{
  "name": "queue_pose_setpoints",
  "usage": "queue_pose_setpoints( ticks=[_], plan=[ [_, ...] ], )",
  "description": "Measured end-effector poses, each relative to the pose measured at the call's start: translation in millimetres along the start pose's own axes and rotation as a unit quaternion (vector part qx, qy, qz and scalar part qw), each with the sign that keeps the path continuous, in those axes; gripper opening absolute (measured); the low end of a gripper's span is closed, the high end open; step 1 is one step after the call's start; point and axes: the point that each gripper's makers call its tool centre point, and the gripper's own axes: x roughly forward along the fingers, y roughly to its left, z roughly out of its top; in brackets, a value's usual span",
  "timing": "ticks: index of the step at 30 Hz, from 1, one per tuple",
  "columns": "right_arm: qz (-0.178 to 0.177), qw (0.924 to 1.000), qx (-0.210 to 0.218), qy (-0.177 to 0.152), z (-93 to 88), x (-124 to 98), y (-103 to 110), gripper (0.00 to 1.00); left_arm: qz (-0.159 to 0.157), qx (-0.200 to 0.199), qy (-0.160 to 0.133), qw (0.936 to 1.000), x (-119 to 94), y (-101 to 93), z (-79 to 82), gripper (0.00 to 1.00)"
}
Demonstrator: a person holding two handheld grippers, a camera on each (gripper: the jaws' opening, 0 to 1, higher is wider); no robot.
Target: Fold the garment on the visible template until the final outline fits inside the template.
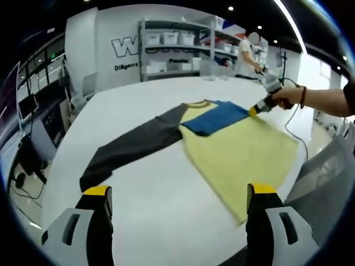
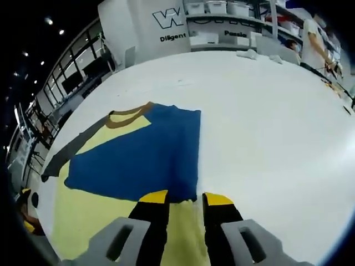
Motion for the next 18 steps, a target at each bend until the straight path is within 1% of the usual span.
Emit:
queue_pose_setpoints(
  ticks=[1, 2, 3, 5, 7, 8, 10, 12, 14, 15, 16, 17, 18],
  plan=[
    [0.005, 1.0000, -0.004, -0.007, 1.9, -0.3, 1.9, 0.34, 0.000, 0.000, 0.000, 1.0000, 0.0, 0.1, 0.0, 0.96],
    [0.010, 0.9998, -0.005, -0.014, 3.1, -0.9, 4.4, 0.43, 0.000, 0.000, 0.000, 1.0000, 0.1, 0.1, -0.1, 0.96],
    [0.016, 0.9994, -0.009, -0.030, 7.6, -1.0, 7.2, 0.50, 0.000, 0.001, 0.000, 1.0000, 0.2, 0.0, 0.1, 0.96],
    [0.026, 0.9991, -0.010, -0.032, 7.2, -4.2, 12.2, 0.60, 0.000, 0.003, 0.001, 1.0000, 0.3, -0.7, -0.2, 0.96],
    [0.031, 0.9984, -0.018, -0.043, 10.0, -6.5, 15.5, 0.65, -0.001, 0.003, 0.001, 1.0000, 0.3, -0.9, -0.3, 0.96],
    [0.033, 0.9980, -0.025, -0.048, 11.2, -7.7, 17.3, 0.70, -0.001, 0.003, 0.001, 1.0000, 0.2, -0.8, -0.2, 0.96],
    [0.041, 0.9972, -0.040, -0.048, 10.5, -11.2, 23.6, 0.77, -0.001, 0.000, -0.001, 1.0000, 0.0, -0.7, 0.3, 0.97],
    [0.051, 0.9953, -0.060, -0.055, 12.1, -15.9, 31.7, 0.84, -0.001, -0.002, -0.001, 1.0000, -0.2, -0.2, 0.5, 0.96],
    [0.070, 0.9933, -0.068, -0.061, 13.3, -21.5, 41.5, 0.92, 0.000, -0.003, -0.003, 1.0000, -0.3, 0.5, 0.8, 0.97],
    [0.091, 0.9907, -0.073, -0.069, 15.6, -25.4, 51.1, 0.96, 0.000, -0.003, -0.003, 1.0000, -0.3, 0.5, 0.9, 0.97],
    [0.105, 0.9886, -0.078, -0.075, 16.6, -28.2, 57.2, 0.99, 0.000, -0.004, -0.003, 1.0000, -0.2, 0.5, 0.8, 0.97],
    [0.112, 0.9877, -0.086, -0.066, 12.7, -32.9, 61.3, 0.99, -0.003, -0.008, -0.005, 1.0000, 0.0, -0.1, 1.4, 0.97],
    [0.117, 0.9860, -0.098, -0.068, 12.7, -35.2, 63.9, 0.99, -0.004, -0.009, -0.006, 0.9999, 0.1, -0.3, 1.8, 0.97]
  ],
)
